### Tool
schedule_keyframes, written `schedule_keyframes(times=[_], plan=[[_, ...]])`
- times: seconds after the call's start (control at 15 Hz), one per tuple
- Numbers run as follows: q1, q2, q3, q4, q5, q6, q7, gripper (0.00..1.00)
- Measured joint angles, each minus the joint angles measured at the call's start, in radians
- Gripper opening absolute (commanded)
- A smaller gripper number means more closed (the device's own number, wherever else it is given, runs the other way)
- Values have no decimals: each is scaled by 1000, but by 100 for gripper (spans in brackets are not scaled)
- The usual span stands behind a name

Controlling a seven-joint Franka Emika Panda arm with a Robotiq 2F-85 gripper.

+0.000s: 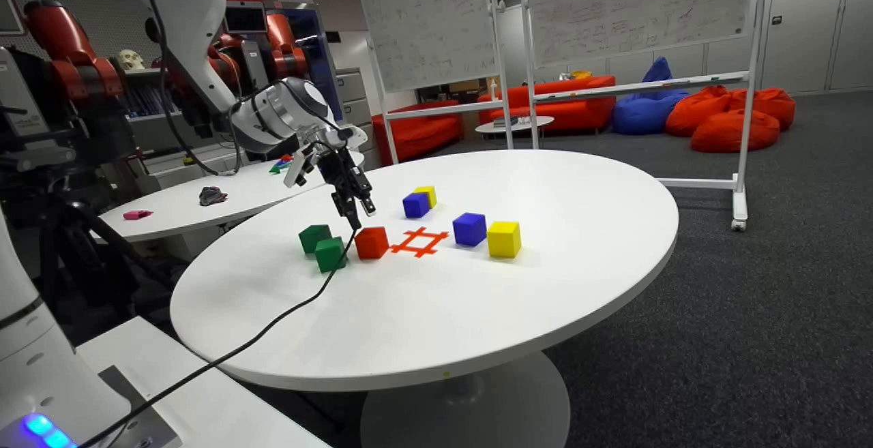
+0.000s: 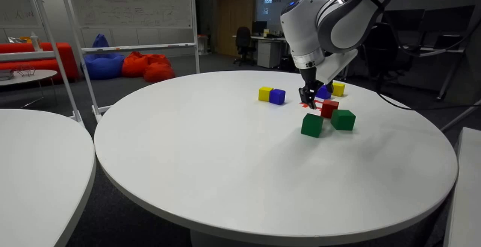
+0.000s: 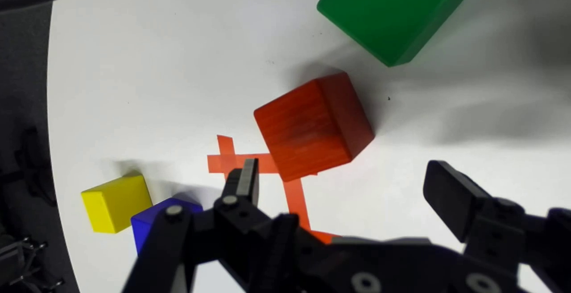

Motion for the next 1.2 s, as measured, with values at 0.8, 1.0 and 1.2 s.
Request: schedule_keyframes(times=[0.8,1.0,1.2], plan=[[-22,19,48,1,2,57,-176,100],[-21,19,48,1,2,57,-176,100],[-20,19,48,1,2,57,-176,100]])
